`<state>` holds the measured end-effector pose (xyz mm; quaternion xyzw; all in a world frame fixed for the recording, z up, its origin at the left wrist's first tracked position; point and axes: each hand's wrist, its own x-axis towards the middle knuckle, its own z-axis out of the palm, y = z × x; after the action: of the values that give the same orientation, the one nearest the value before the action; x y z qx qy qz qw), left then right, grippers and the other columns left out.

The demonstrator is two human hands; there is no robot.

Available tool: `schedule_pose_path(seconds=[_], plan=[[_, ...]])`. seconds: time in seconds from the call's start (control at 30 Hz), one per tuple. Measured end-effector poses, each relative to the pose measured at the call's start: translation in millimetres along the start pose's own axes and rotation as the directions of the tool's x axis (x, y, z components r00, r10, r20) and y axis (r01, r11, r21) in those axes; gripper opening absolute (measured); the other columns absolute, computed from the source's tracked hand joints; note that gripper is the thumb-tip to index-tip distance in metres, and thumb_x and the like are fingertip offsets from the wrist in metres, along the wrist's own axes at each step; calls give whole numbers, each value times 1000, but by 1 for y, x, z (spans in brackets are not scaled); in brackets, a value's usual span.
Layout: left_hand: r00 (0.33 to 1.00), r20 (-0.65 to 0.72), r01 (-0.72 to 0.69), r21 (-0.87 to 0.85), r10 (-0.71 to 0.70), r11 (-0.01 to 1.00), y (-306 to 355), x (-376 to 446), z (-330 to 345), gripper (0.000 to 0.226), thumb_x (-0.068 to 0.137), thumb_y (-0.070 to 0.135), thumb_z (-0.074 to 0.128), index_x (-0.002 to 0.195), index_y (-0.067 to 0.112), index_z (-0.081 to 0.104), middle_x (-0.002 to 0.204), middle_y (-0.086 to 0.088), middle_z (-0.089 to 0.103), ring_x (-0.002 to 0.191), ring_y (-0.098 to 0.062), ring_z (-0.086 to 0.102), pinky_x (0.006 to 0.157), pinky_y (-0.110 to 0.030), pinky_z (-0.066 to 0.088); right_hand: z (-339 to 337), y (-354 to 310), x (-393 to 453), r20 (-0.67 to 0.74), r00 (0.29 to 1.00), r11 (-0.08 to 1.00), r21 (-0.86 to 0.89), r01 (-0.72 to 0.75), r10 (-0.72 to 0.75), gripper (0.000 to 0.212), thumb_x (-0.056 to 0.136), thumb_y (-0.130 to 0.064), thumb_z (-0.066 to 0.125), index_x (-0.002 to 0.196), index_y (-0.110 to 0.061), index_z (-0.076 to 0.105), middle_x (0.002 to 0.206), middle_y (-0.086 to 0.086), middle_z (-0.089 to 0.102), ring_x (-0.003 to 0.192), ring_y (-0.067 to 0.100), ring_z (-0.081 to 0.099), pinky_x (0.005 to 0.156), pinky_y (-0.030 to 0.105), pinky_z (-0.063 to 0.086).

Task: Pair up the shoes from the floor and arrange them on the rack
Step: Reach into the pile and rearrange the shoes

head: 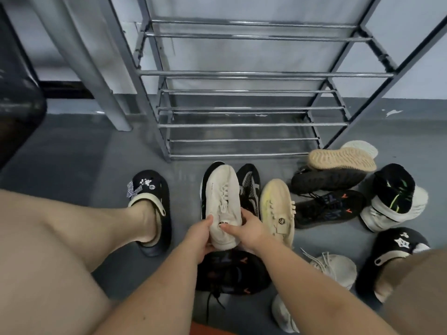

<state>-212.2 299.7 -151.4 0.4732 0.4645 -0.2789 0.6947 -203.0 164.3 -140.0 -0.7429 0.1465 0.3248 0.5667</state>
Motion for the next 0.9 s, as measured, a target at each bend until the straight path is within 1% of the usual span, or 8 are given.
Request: schedule_pose_path(seconds=[0.07, 0.13, 0.37, 0.5, 0.57, 0.67, 0.8, 0.9], plan=[[998, -58, -15, -49, 12, 999, -3, 1, -2, 37, 94, 36, 51, 115, 7, 57, 103, -16, 64, 93, -32, 63, 81, -43, 54, 6, -13, -2, 8, 1000, 997, -79, 7, -7, 67, 72, -26, 81, 132, -19, 51, 122, -2, 63, 112, 17, 60, 101, 35, 46], [994, -107, -25, -85, 16, 996, -6, 5, -4, 45, 92, 40, 52, 120, 5, 57, 112, -17, 64, 99, -34, 63, 89, -47, 53, 8, -18, 3, 23, 1000, 991, -131, 16, -14, 63, 77, -18, 77, 133, -16, 50, 125, 1, 61, 113, 16, 57, 101, 29, 44], [963, -258, -91, -50, 75, 995, -3, 23, -33, 47, 88, 45, 54, 114, 7, 64, 105, -14, 68, 97, -32, 65, 94, -44, 51, 35, -19, 23, 71, 997, 991, -132, 24, -14, 61, 78, -18, 76, 133, -14, 51, 121, 2, 64, 104, 14, 60, 90, 23, 48], [916, -383, -72, 125, 115, 990, 11, 21, -39, 51, 94, 44, 43, 121, 5, 59, 118, -17, 63, 108, -33, 59, 96, -37, 46, 52, -13, 41, 78, 995, 997, -35, -61, 64, 68, 74, -22, 79, 135, -16, 50, 114, 1, 66, 102, 19, 64, 83, 30, 56], [896, -417, -66, 220, 155, 973, 19, 23, -43, 51, 98, 42, 36, 128, 5, 54, 126, -19, 58, 115, -33, 55, 93, -33, 42, 58, -13, 48, 74, 992, 994, 9, -105, 104, 67, 75, -18, 79, 135, -14, 49, 110, 2, 67, 101, 21, 65, 89, 39, 55], [880, -422, -110, 265, 218, 958, 28, 27, -48, 50, 99, 40, 35, 132, 7, 52, 133, -17, 53, 121, -34, 51, 102, -35, 39, 66, -17, 54, 85, 990, 993, 38, -116, 112, 59, 78, -13, 75, 132, -13, 50, 104, -2, 66, 98, 18, 65, 92, 42, 54], [876, -424, -142, 229, 230, 963, 35, 35, -51, 48, 98, 40, 38, 130, 7, 53, 131, -17, 55, 118, -34, 52, 101, -38, 40, 71, -24, 61, 106, 990, 986, 128, -105, 92, 48, 85, -3, 66, 130, -10, 52, 104, -1, 64, 96, 18, 63, 92, 36, 53], [876, -428, -156, 188, 224, 970, 39, 38, -51, 47, 97, 41, 40, 130, 10, 54, 129, -13, 57, 116, -32, 54, 94, -34, 40, 72, -29, 69, 145, 985, 986, 127, -109, 90, 42, 89, -6, 62, 130, -9, 53, 114, -1, 64, 103, 17, 62, 96, 36, 51]])
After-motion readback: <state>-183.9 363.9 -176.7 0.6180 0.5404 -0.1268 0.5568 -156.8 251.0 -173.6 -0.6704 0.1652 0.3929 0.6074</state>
